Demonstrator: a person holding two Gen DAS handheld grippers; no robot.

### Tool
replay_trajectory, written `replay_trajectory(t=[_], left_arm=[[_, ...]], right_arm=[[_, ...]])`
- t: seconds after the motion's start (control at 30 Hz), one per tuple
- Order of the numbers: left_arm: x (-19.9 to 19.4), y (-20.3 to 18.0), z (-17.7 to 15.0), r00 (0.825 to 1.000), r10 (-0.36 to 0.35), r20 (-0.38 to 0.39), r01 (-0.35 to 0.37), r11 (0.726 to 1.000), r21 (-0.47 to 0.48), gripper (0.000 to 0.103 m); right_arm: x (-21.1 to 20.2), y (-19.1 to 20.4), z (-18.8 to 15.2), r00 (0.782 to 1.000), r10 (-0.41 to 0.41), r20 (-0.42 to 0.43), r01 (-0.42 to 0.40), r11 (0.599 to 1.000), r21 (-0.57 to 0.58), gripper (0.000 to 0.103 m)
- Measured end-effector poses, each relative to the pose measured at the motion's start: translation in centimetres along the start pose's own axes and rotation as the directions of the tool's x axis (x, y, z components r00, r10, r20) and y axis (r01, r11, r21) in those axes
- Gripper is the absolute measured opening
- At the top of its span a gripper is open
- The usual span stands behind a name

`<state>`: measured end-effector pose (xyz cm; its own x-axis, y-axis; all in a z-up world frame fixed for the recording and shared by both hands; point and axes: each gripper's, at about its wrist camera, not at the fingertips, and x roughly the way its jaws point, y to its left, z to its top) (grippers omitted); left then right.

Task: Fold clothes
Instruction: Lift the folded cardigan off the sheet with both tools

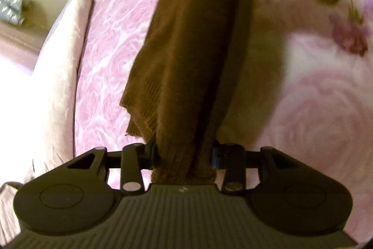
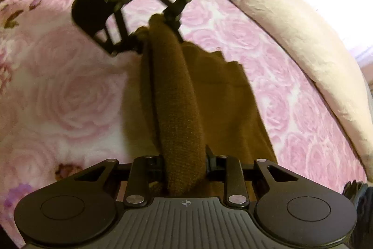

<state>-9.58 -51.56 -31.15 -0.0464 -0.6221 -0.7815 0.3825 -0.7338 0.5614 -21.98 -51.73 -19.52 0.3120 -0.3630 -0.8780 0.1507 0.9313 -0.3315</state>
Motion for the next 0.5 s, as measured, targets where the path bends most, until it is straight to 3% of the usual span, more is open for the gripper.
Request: replay_trajectory(t=[0.03, 0.13, 0.33, 0.5], left_arm=[[0.0, 0.0, 0.2, 1.000, -0.010, -0.005, 0.010, 1.000, -0.004, 0.023], [-1.0, 0.8, 0.8, 0.999, -0.045, -0.014, 0.044, 0.998, -0.044, 0.020], [-4.5, 3.4, 2.0, 0.995, -0.095, -0.018, 0.093, 0.992, -0.086, 0.019], [-8.1, 5.4, 2.8, 0.996, -0.088, -0.019, 0.086, 0.992, -0.094, 0.019]], right_arm=[[-0.2, -0.2, 0.1, 1.000, 0.005, -0.002, -0.005, 1.000, -0.001, 0.026], [-0.9, -0.8, 0.5, 1.000, 0.022, -0.014, -0.022, 1.000, -0.004, 0.026], [-3.4, -1.9, 1.5, 0.998, 0.047, -0.028, -0.047, 0.999, 0.017, 0.026], [-6.9, -2.7, 2.8, 0.999, 0.034, -0.020, -0.033, 0.999, 0.021, 0.026]])
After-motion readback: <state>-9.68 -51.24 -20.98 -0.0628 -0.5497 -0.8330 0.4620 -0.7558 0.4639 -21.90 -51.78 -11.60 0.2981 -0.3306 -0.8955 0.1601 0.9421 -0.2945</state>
